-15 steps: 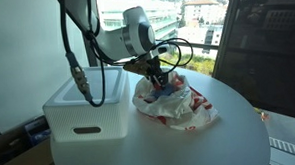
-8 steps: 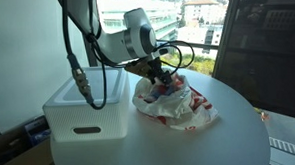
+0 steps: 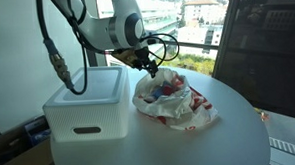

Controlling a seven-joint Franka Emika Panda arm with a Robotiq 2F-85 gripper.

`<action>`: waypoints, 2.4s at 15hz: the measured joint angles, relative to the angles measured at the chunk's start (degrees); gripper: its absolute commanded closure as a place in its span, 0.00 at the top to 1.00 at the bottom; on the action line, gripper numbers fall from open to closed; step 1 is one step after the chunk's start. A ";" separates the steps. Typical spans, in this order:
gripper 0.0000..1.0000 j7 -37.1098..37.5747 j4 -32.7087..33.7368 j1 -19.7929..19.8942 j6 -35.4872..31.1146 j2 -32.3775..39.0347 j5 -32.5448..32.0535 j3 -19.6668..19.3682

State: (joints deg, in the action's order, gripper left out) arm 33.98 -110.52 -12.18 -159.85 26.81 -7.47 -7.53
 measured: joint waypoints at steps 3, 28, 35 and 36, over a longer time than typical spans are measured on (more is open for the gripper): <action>1.00 -0.92 1.06 -0.02 -0.81 0.85 2.77 2.20; 0.00 -13.63 16.95 7.81 7.37 16.20 14.52 8.08; 0.03 -13.42 14.24 8.70 14.34 10.77 18.53 8.16; 0.04 -13.28 13.48 8.86 17.79 8.87 19.85 8.27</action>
State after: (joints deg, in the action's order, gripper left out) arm 20.70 -97.04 -3.33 -142.06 35.68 12.39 0.74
